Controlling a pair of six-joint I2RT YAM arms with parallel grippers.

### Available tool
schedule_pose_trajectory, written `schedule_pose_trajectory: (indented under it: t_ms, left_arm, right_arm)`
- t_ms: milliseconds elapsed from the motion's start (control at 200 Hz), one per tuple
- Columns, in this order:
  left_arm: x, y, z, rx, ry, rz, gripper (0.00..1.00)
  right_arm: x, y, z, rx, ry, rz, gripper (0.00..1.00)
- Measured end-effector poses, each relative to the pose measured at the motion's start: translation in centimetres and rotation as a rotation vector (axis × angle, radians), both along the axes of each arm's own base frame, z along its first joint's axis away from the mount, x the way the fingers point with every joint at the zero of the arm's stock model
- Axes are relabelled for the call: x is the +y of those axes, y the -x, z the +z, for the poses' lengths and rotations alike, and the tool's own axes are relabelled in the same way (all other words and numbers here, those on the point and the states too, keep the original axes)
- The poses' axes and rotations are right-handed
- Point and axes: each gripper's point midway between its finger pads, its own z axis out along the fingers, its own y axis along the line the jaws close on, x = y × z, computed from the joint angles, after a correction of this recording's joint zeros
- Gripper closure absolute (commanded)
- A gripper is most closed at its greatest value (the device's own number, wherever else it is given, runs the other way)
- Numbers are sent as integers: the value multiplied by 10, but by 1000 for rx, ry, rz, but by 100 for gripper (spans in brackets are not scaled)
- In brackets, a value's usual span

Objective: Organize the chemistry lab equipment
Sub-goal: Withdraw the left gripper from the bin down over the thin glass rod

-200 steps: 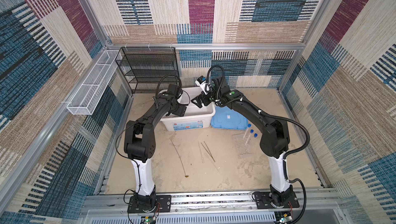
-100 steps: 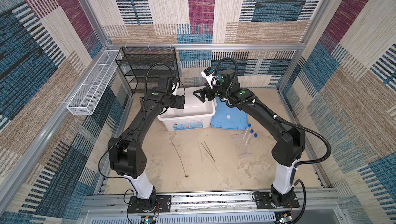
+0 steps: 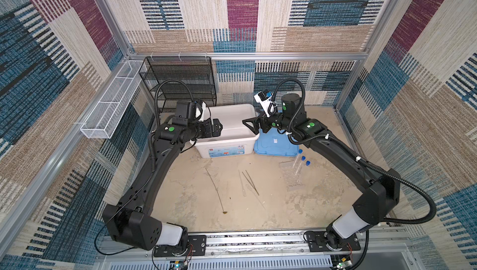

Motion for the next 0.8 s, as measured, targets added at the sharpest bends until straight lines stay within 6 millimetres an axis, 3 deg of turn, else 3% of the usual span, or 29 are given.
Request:
schedule_pose_trajectory:
  t_ms: [130,376,506,656,801]
  left_arm:
    - [4,31,-24,75,5,8,15]
    - [-13,89,-89,263,6,-18,25]
    - [-16,109,-116,327,-26,9,30]
    - [-20,135,-165,432,-97,46,43]
    - [-13,149,-209,512,-141,132,49]
  right_arm:
    - [-9,20,-13,18,9,11,0]
    - [-10,52,-45,63,37,47,0]
    - [-13,66,-56,74,36,48,0]
    - [-17,76,-77,115,50,27,0]
    - [-14,84,-83,138,45,34,1]
